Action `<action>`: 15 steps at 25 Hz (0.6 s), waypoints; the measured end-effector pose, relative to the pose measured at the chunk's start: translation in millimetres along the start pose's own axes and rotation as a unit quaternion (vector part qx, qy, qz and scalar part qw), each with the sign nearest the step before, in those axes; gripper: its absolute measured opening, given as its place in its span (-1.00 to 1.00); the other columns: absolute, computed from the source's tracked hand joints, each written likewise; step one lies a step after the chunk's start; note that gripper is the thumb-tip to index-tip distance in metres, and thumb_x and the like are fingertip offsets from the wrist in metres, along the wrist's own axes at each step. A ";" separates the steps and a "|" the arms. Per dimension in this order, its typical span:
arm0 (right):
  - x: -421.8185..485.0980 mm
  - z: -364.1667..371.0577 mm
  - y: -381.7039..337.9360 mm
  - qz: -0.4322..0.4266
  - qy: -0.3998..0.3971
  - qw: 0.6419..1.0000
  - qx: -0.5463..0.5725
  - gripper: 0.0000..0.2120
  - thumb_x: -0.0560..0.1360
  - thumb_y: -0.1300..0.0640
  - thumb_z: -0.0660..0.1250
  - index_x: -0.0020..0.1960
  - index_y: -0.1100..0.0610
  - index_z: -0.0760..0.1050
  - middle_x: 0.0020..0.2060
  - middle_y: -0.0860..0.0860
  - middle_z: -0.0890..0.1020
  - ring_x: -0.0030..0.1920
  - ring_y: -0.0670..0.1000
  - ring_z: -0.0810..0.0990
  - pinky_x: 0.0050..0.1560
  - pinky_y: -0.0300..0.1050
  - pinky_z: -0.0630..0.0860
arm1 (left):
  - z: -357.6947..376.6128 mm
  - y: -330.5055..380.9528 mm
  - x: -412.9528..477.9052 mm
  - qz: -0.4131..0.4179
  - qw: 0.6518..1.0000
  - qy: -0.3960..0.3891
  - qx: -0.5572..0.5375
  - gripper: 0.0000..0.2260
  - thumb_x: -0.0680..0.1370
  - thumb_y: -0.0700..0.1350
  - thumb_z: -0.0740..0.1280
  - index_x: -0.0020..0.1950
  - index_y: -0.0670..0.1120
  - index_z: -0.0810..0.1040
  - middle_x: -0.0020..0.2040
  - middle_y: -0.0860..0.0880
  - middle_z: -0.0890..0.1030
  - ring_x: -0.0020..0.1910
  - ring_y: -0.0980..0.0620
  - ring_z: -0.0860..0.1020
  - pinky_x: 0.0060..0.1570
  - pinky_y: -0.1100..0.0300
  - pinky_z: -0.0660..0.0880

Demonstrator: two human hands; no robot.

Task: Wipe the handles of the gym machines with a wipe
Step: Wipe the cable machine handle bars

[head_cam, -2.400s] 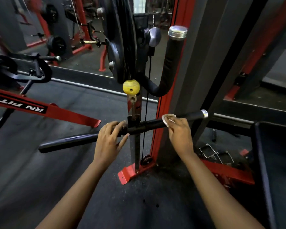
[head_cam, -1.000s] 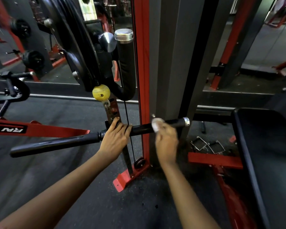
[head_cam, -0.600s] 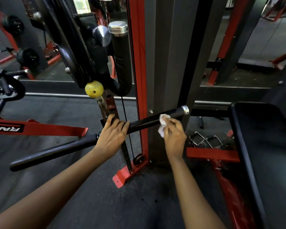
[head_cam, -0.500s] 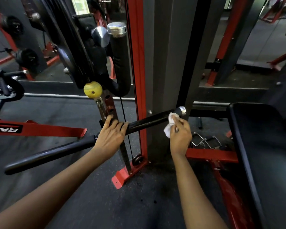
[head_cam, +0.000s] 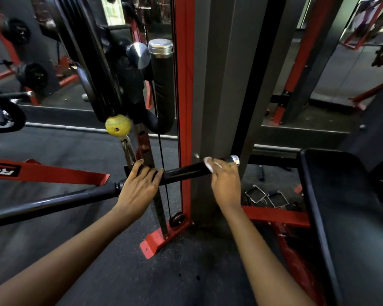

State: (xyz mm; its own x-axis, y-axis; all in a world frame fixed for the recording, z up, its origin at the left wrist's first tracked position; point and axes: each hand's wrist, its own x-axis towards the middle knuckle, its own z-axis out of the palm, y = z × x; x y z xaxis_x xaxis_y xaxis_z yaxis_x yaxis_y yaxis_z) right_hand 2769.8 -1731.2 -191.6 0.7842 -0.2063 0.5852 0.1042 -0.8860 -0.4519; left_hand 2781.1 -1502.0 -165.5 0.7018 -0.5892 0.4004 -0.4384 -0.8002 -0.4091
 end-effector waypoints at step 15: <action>31.7 3.2 13.1 -0.025 -0.107 0.993 -0.048 -0.70 0.51 0.29 0.24 0.22 0.12 0.53 0.08 0.05 0.63 0.00 0.13 0.45 -0.06 -0.06 0.51 | -10.9 19.4 6.1 -0.063 0.996 -0.056 -0.015 -0.46 0.17 -0.30 0.50 0.14 -0.31 0.56 -0.09 -0.28 0.61 0.02 -0.27 0.58 0.45 -0.02 -0.22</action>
State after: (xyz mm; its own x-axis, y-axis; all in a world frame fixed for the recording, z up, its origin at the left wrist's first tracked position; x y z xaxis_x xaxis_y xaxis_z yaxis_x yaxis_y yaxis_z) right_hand 2797.9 -1748.0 -181.1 0.8927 -0.0771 0.4439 0.0954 -0.9306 -0.3533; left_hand 2770.8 -1522.4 -162.0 0.8098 -0.4695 0.3519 -0.3589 -0.8708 -0.3360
